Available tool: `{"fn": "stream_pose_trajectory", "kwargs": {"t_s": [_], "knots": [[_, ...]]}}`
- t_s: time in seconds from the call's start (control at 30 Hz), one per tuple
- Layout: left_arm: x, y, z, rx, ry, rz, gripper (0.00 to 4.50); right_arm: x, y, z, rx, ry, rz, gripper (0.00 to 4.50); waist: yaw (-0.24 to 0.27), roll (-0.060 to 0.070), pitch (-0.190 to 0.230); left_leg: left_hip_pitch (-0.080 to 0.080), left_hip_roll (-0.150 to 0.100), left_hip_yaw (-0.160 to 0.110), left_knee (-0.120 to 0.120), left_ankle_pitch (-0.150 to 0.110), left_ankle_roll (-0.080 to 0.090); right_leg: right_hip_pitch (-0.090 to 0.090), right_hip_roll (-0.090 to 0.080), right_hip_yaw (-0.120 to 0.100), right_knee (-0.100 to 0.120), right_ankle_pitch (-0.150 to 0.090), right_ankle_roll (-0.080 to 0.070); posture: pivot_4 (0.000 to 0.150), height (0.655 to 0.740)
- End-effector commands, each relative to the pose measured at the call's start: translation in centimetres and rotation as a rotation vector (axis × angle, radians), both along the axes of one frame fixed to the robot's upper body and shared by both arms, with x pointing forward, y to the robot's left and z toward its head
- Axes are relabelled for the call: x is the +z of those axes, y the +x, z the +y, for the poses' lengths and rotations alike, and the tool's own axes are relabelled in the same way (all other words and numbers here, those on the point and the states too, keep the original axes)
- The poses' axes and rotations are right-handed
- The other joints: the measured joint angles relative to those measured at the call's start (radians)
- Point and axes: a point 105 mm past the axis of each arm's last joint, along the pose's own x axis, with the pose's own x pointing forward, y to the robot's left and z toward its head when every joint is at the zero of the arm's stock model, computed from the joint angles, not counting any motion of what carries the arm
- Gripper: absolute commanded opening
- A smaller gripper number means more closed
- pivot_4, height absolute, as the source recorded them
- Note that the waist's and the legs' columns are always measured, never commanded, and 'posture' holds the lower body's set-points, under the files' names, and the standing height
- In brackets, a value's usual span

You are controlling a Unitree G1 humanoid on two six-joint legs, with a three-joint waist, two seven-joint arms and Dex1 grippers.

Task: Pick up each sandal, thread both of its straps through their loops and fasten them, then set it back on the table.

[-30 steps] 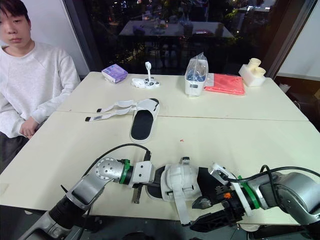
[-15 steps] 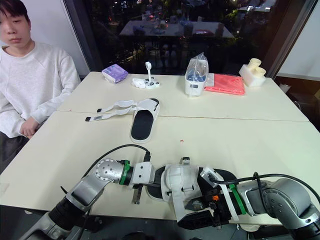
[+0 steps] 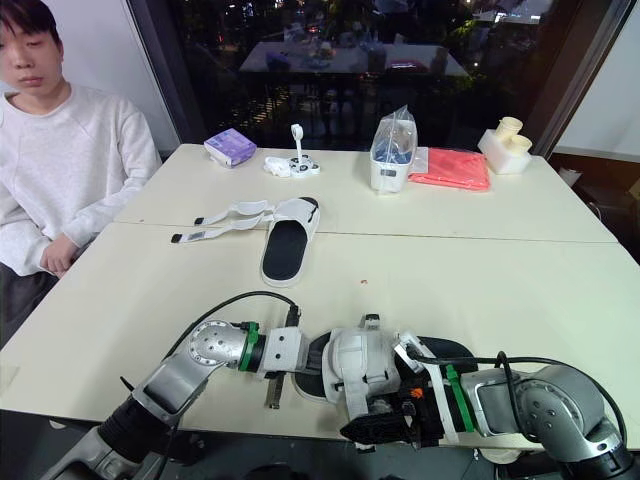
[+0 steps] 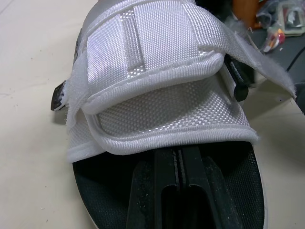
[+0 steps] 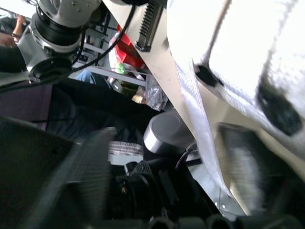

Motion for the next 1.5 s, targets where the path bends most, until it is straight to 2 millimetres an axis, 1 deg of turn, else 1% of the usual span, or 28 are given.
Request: {"fn": "stream_pose_trajectory", "kwargs": {"t_s": [0.03,0.1,0.13,0.2,0.23,0.3,0.4,0.47,0.53,0.63,0.8,0.9,1.0,1.1,1.3,1.4,1.5], "knots": [[-5.2,-2.1,0.4,-0.028,0.151,0.142,0.00,1.2,0.6,0.0,-0.018,0.038,-0.037,1.56,0.000,0.000,-0.001,0.000,0.000,0.000,0.000,0.000,0.000,0.000,0.000,0.000,0.000,0.000,0.000,0.150,0.7400],[-5.2,-2.1,0.4,-0.029,0.148,0.141,0.00,1.7,1.0,0.1,-0.030,0.064,-0.039,0.46,0.001,0.001,-0.001,0.000,-0.001,0.000,0.000,0.000,0.000,0.000,0.000,0.000,0.000,0.000,0.000,0.150,0.7400],[-5.2,-2.1,0.4,-0.029,0.147,0.140,0.00,2.2,1.2,0.2,-0.032,0.088,-0.035,0.06,0.001,0.001,-0.001,0.000,-0.001,0.000,0.000,0.000,0.001,0.001,0.000,0.000,0.000,0.000,0.000,0.150,0.7400],[-5.0,-2.1,0.3,-0.031,0.143,0.136,0.00,4.3,1.1,0.4,0.010,0.151,-0.057,0.06,0.000,0.002,-0.001,0.000,-0.001,0.000,0.000,0.000,0.001,0.001,0.000,0.000,0.000,0.000,0.000,0.150,0.7400],[-4.9,-2.1,0.3,-0.031,0.142,0.135,0.00,4.9,1.1,0.4,0.021,0.166,-0.065,0.06,0.000,0.002,-0.001,0.000,-0.001,0.000,0.000,-0.001,0.001,0.001,-0.001,0.000,0.000,0.000,0.000,0.150,0.7400],[-4.8,-2.0,0.2,-0.030,0.141,0.132,0.00,6.4,2.0,0.3,0.028,0.186,-0.085,0.06,-0.001,0.002,-0.001,0.001,-0.001,0.000,0.000,-0.001,0.002,0.001,-0.001,0.000,0.000,0.000,0.000,0.150,0.7400],[-4.7,-1.8,0.1,-0.026,0.137,0.129,0.00,8.3,4.8,0.2,-0.012,0.194,-0.114,0.06,-0.001,0.002,-0.001,0.001,-0.001,0.000,0.000,-0.001,0.003,0.001,-0.001,0.000,0.000,0.000,0.000,0.150,0.7400],[-4.6,-1.7,0.0,-0.023,0.135,0.127,0.00,8.9,6.4,0.4,-0.033,0.184,-0.129,0.06,0.001,0.002,-0.001,0.001,-0.001,0.000,0.000,-0.001,0.003,0.001,-0.001,0.000,0.000,0.000,0.000,0.150,0.7400],[-4.7,-1.6,-0.1,-0.021,0.133,0.125,0.00,8.9,7.2,0.6,-0.040,0.164,-0.133,0.06,0.003,0.002,-0.002,0.000,-0.002,0.000,0.000,0.000,0.004,0.001,-0.001,0.000,-0.001,0.000,0.000,0.150,0.7400],[-4.9,-1.4,-0.1,-0.015,0.132,0.124,0.00,8.1,8.4,0.7,-0.057,0.122,-0.128,0.06,0.003,0.002,-0.002,0.000,-0.003,0.000,0.000,0.000,0.005,0.001,-0.002,0.000,-0.001,0.001,0.000,0.150,0.7400],[-5.3,-1.3,0.0,-0.002,0.133,0.123,0.00,7.1,9.0,0.6,-0.053,0.089,-0.106,0.06,0.002,0.002,-0.002,0.000,-0.006,0.001,0.001,0.000,0.006,0.001,-0.005,0.000,-0.001,0.001,0.001,0.150,0.7400],[-5.5,-1.3,0.1,0.004,0.131,0.123,0.00,6.6,9.3,0.6,-0.059,0.067,-0.118,0.06,0.002,0.002,-0.002,0.000,-0.006,0.001,0.001,0.000,0.006,0.002,-0.005,0.000,-0.001,0.003,0.005,0.150,0.7400],[-5.5,-1.4,0.1,0.006,0.129,0.122,0.00,5.9,9.7,0.5,-0.075,0.031,-0.164,0.06,0.002,0.002,-0.002,0.000,-0.006,0.001,0.001,-0.001,0.005,0.002,-0.005,0.000,-0.001,0.004,0.006,0.150,0.7400],[-5.4,-1.4,0.2,0.006,0.128,0.120,0.00,4.9,10.7,0.3,-0.110,-0.031,-0.258,0.06,0.002,0.002,-0.002,0.000,-0.006,0.001,0.001,-0.001,0.004,0.002,-0.005,0.000,-0.001,0.004,0.006,0.150,0.7400],[-5.0,-1.1,0.1,0.000,0.128,0.114,0.00,4.4,10.0,0.2,-0.047,-0.062,-0.312,0.06,0.001,0.002,-0.002,0.000,-0.006,0.001,0.001,-0.001,0.003,0.002,-0.005,-0.001,-0.001,0.004,0.007,0.150,0.7400],[-5.1,-1.0,0.1,0.002,0.129,0.116,0.00,4.8,9.4,0.3,-0.012,-0.053,-0.336,0.06,0.002,0.002,-0.002,0.000,-0.006,0.001,0.001,-0.001,0.003,0.002,-0.005,-0.002,-0.001,0.004,0.007,0.150,0.7400],[-5.2,-1.0,0.1,0.005,0.129,0.116,0.00,5.6,9.2,0.5,0.001,-0.044,-0.392,0.06,0.002,0.002,-0.002,0.000,-0.006,0.001,0.001,-0.001,0.003,0.002,-0.005,-0.002,-0.001,0.004,0.007,0.150,0.7400]]}}
